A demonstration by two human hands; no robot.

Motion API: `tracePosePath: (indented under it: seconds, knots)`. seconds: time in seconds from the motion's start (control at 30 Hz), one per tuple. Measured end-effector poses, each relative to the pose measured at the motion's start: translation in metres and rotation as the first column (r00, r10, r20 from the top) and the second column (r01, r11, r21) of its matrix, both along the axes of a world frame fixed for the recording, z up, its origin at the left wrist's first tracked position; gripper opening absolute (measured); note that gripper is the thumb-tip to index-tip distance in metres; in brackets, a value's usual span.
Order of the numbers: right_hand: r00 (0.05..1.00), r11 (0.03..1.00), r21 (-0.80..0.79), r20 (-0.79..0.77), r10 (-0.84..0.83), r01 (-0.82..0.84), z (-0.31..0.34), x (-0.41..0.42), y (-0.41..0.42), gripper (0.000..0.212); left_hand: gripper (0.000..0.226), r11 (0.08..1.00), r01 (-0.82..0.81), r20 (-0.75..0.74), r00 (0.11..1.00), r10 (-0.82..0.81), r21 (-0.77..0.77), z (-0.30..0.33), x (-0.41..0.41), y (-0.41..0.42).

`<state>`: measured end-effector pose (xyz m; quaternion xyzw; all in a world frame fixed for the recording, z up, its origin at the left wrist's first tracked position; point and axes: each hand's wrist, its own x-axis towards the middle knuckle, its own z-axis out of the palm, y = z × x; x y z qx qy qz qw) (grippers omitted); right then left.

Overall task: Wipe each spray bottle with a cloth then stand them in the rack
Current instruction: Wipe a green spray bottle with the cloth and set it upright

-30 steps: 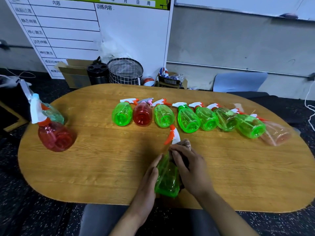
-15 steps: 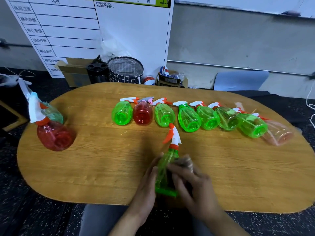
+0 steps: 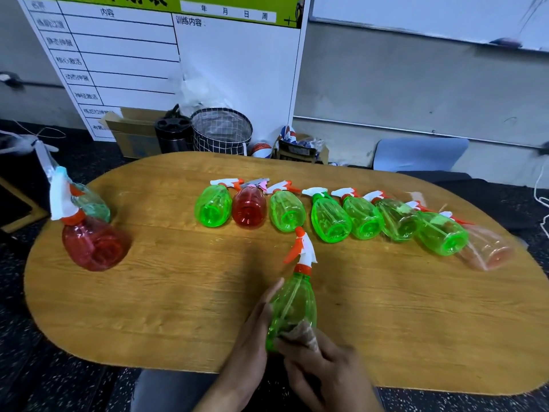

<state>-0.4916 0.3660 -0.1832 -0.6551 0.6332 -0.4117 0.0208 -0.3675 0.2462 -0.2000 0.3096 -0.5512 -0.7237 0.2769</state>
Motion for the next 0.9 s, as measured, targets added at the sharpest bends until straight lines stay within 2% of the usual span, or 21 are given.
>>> tracePosePath:
  seconds: [0.03,0.07,0.1,0.13,0.2,0.27,0.33,0.4,0.47,0.6,0.67,0.9]
  knots:
    - [1.0,1.0,-0.013,0.005,0.001,0.0,0.0,0.0,0.001,0.03,0.051,1.0,0.006,-0.001,1.0,-0.006,0.012,-0.002,0.0,0.0]
    - [0.996,0.999,-0.024,0.078,-0.035,0.037,0.001,0.001,0.001,0.031,0.05,1.0,0.001,-0.002,1.0,-0.001,0.022,-0.002,0.001,0.0]
    - [0.971,0.993,-0.025,0.216,-0.106,0.114,0.004,0.003,0.0,0.032,0.049,0.999,-0.012,-0.013,1.0,0.013,0.042,-0.004,0.002,-0.001]
    - [0.905,0.976,-0.008,0.375,-0.199,0.217,0.004,0.003,-0.002,0.03,0.047,0.997,-0.018,-0.021,1.0,0.019,0.069,-0.005,0.001,-0.001]
    - [0.698,0.916,0.08,0.622,-0.354,0.394,0.001,0.005,-0.011,0.02,0.041,0.992,-0.007,-0.021,1.0,0.01,0.129,-0.006,0.002,-0.001]
    - [0.528,0.898,0.156,0.763,-0.374,0.411,-0.004,0.007,-0.02,0.019,0.039,0.989,-0.008,-0.012,1.0,0.01,0.15,-0.006,0.001,0.0]
    - [0.458,0.907,0.142,0.825,-0.329,0.396,-0.006,0.012,-0.025,0.021,0.042,0.991,-0.035,-0.005,0.999,0.036,0.131,-0.009,0.001,0.001]
    - [0.46,0.916,0.115,0.836,-0.299,0.385,-0.003,0.017,-0.024,0.021,0.045,0.991,-0.033,-0.013,0.999,0.035,0.128,-0.005,0.001,0.002]
    - [0.506,0.922,0.101,0.811,-0.294,0.375,-0.001,0.018,-0.021,0.023,0.05,0.991,0.006,-0.022,1.0,-0.003,0.131,0.0,0.002,0.003]
    - [0.598,0.932,0.091,0.744,-0.297,0.351,0.001,0.016,-0.017,0.022,0.076,1.0,0.027,0.017,0.999,-0.027,-0.008,0.007,0.004,0.003]
    - [0.619,0.937,0.102,0.726,-0.3,0.334,0.0,0.014,-0.015,0.021,0.073,0.999,0.001,0.027,1.0,0.0,-0.039,0.005,0.003,0.005]
    - [0.673,0.934,0.034,0.684,-0.281,0.356,0.029,-0.016,-0.033,0.018,0.048,0.998,0.017,-0.005,1.0,-0.016,0.062,0.007,0.003,0.004]
